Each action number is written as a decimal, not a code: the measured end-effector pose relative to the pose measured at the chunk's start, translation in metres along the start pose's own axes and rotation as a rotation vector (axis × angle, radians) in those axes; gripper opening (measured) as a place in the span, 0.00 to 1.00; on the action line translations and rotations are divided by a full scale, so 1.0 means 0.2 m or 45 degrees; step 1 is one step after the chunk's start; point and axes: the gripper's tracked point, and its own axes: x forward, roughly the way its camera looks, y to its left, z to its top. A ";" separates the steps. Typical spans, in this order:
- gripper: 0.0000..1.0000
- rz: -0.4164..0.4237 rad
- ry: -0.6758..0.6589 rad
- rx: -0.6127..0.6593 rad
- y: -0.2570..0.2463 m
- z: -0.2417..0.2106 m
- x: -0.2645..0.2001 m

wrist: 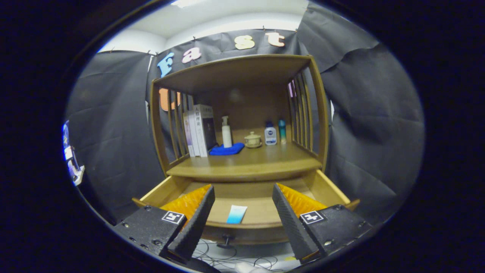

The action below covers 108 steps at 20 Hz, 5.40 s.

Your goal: Pull open the drawer, take out the items inside it, and place them on the countertop above the cabinet.

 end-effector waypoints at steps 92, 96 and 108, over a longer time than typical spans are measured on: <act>0.54 -0.175 1.053 0.031 0.05 -0.21 1.44; 0.62 -0.192 0.996 0.026 0.04 -0.17 1.44; 0.68 -0.049 0.609 0.006 0.20 0.05 1.11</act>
